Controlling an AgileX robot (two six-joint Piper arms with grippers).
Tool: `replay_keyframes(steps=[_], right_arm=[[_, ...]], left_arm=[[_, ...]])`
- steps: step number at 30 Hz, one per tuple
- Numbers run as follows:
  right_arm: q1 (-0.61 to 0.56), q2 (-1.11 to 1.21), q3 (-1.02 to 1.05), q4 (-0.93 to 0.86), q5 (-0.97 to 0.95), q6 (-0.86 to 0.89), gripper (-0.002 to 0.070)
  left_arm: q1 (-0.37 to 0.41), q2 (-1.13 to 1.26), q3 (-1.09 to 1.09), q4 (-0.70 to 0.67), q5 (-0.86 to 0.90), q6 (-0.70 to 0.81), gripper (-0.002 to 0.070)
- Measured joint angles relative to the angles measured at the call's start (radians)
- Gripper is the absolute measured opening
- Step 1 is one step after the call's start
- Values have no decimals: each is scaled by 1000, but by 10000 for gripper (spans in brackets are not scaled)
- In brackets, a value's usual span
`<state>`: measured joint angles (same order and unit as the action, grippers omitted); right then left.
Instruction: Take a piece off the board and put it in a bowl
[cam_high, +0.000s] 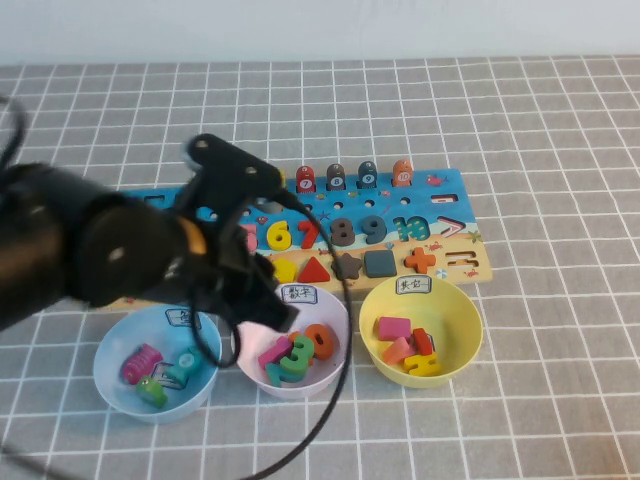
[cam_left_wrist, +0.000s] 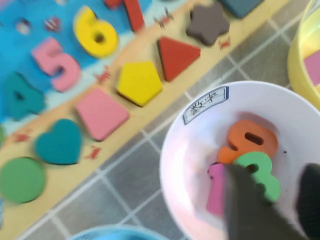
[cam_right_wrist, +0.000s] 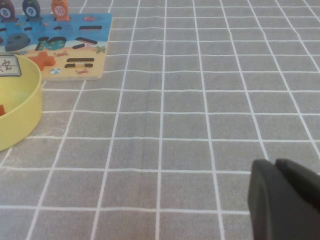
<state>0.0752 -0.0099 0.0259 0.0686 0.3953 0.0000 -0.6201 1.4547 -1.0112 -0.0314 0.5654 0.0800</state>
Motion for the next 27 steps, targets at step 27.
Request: replay_keyframes(steps=[27], right_arm=[[0,0,0,0,0,0,-17]], left_arm=[[54,-877,584,37,-212,-161,-1]])
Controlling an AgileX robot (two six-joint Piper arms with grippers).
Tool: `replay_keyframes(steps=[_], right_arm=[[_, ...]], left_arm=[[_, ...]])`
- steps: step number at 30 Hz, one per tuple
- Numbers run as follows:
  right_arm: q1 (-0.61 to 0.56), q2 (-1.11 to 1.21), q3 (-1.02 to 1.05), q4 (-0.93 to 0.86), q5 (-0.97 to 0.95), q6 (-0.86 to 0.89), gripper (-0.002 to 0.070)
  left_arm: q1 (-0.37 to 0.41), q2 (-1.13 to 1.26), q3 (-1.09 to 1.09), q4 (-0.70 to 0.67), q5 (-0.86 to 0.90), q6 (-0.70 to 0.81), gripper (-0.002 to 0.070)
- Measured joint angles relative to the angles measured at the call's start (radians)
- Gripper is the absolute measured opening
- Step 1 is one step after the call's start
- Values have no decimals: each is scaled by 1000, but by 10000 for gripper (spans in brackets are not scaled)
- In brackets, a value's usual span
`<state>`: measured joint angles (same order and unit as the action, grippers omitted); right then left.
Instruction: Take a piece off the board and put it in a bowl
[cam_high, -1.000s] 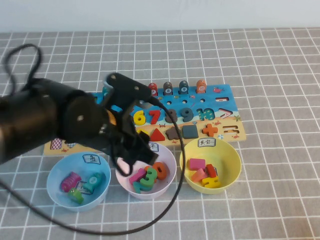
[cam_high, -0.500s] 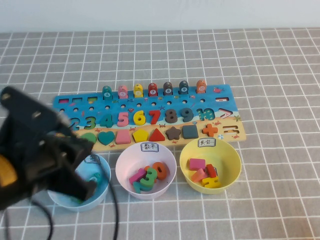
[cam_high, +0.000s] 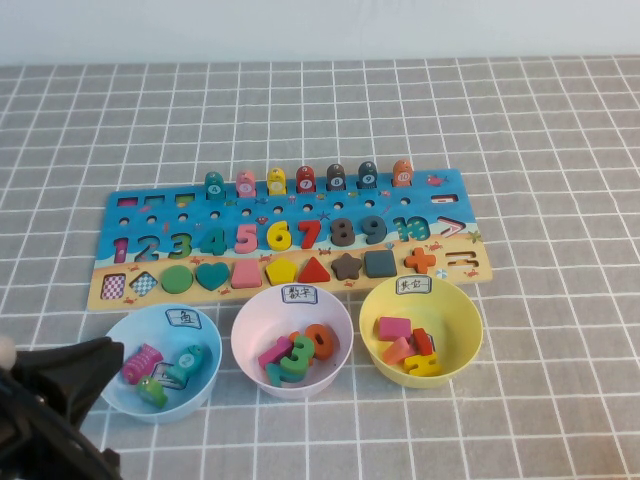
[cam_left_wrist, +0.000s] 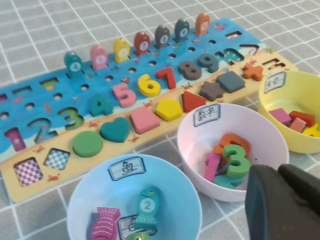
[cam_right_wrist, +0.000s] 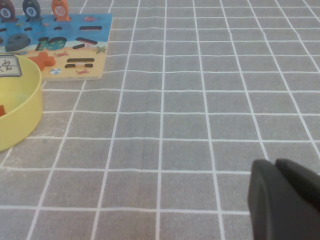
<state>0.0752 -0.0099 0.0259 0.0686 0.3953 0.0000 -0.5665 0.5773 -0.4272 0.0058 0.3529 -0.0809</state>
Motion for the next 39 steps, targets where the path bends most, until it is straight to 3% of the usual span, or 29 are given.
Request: replay_keyframes(steps=[7,16,19,24,31,39], right_arm=[[0,-1,0,0,0,0,-17],[0,-3,0,0,0,0,-17],[0,-4,0,0,0,0,-17],[0,-4,0,0,0,0,-15],[0,-4,0,0,0,0,-17],[0,-4,0,0,0,0,-17]], left_arm=[[2,0,0,39,-41,-7,-2],[7,-48,94,132,-344,-7,-2],[52,-145,189,73,-461,25,-2],[221,-329,352,-18,-589,118,-2],[411,-557,451,-30,-571,120,-3],[436,-587,451,-30,-296,120,-3]])
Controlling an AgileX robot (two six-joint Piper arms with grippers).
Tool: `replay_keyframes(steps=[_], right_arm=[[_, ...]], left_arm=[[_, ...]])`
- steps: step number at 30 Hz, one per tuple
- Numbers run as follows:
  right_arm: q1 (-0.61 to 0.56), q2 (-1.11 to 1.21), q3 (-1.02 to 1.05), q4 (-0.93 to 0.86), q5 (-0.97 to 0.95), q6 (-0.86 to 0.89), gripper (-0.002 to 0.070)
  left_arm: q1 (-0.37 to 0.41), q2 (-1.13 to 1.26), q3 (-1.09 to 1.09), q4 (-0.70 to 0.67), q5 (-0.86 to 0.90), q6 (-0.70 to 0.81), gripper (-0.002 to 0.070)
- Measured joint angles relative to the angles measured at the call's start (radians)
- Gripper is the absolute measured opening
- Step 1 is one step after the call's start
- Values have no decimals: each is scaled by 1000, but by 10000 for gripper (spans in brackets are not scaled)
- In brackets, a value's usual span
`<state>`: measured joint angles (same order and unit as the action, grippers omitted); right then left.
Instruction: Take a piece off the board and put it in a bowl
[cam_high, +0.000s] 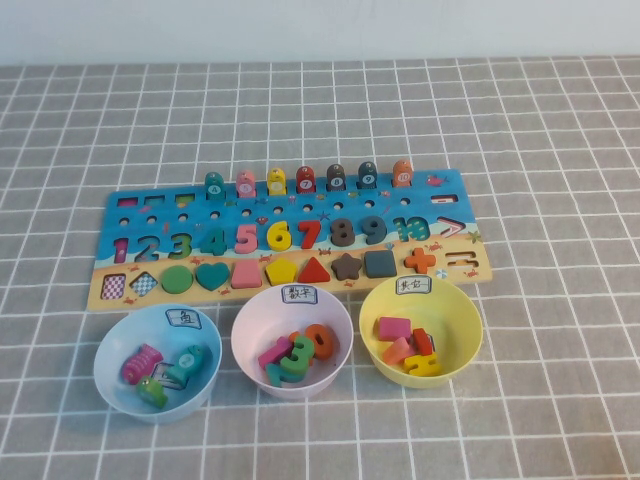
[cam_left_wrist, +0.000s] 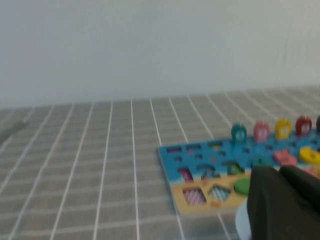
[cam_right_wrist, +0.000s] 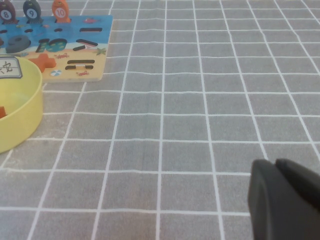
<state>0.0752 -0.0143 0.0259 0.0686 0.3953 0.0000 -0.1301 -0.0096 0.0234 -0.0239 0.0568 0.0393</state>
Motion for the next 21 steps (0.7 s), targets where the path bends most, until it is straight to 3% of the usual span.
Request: replay_keyframes(steps=[8,21], right_arm=[[0,0,0,0,0,0,-17],[-2,0,0,0,0,0,-17]], left_arm=[[0,0,2,3,290,-1,-3],[0,0,2,3,312,-1,-3]])
